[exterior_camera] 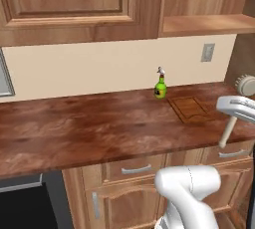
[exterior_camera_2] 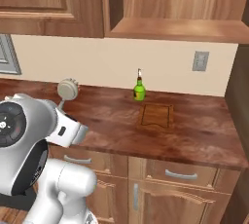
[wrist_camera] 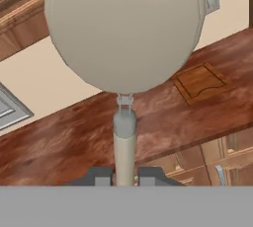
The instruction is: Grab the spray bottle from the cabinet, then place it next to the cutting board for sanitizing. Then grab the dish brush from the countertop next to the sink and place it next to the cutting board.
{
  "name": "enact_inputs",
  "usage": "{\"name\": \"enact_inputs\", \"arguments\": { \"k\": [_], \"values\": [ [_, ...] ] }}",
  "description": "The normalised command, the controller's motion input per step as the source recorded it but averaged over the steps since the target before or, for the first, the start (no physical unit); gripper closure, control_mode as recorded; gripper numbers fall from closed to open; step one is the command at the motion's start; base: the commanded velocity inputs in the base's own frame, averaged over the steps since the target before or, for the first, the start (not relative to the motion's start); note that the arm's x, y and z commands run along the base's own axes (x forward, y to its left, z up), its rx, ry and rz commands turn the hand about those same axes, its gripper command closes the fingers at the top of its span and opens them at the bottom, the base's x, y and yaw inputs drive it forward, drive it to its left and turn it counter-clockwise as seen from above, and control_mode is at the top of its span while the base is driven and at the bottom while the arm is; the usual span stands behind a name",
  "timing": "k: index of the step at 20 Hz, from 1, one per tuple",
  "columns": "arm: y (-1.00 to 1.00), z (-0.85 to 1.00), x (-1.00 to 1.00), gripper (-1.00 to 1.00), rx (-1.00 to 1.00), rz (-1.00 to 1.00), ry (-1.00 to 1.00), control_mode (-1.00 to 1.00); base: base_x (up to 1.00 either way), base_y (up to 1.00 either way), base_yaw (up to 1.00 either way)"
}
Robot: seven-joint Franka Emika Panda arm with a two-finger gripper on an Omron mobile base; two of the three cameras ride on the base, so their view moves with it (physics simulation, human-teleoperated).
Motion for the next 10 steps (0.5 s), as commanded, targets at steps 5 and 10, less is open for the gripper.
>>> {"name": "enact_inputs", "arguments": {
  "k": [5,10],
  "values": [
    [0.00,0.00,0.00,1.00,0.00,0.00,0.00,1.00,0.64,0.02,-0.23],
    [0.00,0.00,0.00,1.00,0.00,0.00,0.00,1.00,0.83,0.23,-0.20]
  ]
}}
